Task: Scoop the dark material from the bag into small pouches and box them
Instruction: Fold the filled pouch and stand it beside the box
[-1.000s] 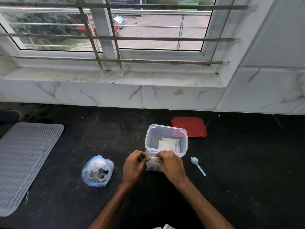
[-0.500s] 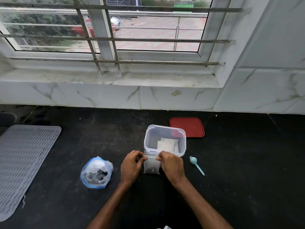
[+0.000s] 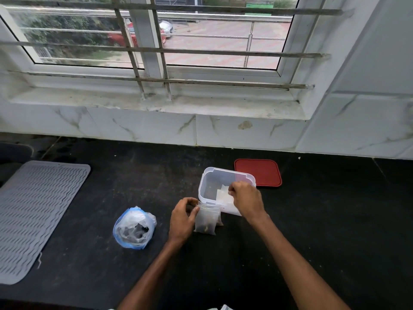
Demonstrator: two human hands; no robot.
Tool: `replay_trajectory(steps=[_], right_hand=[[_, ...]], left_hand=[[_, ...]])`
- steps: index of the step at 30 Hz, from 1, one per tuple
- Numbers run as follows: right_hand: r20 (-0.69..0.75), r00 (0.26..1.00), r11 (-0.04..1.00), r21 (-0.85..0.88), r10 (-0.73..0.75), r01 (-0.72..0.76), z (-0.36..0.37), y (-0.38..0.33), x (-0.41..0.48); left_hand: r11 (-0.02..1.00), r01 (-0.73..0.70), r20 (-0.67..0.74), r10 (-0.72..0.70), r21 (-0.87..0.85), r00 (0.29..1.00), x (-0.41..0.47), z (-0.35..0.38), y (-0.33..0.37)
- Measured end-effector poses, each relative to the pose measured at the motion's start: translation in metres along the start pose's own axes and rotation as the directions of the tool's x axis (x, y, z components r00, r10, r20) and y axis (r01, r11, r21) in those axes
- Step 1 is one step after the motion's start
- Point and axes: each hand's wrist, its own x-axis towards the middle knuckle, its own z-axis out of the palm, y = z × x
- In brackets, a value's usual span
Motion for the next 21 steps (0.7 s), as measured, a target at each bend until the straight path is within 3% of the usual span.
replay_trajectory(steps=[2, 4, 8, 14, 21], right_hand=[[0.223, 0.974, 0.999, 0.009, -0.049, 0.048, 0.000, 0.011, 0.021], [0.432, 0.895, 0.984, -0.078, -0.109, 0.158, 0.000, 0.016, 0.036], [0.631, 0.765, 0.930, -0.192, -0.127, 0.313, 0.008, 0.021, 0.050], [0.620, 0.762, 0.850, -0.285, -0.188, 0.442, 0.017, 0.018, 0.052], [0.528, 0.819, 0.902, -0.204, -0.226, 0.381, 0.008, 0.015, 0.046]], left_hand=[[1.000, 0.003, -0.029, -0.003, -0.024, 1.000, -0.001, 0.000, 0.003], [0.999, 0.011, -0.089, -0.015, -0.043, 0.996, -0.005, -0.001, 0.007], [0.997, 0.001, -0.222, -0.019, -0.082, 0.975, -0.011, -0.008, 0.018], [0.998, -0.029, -0.296, 0.012, -0.053, 0.955, -0.019, -0.014, 0.030], [1.000, -0.020, -0.311, 0.013, -0.018, 0.950, -0.034, -0.004, 0.042]])
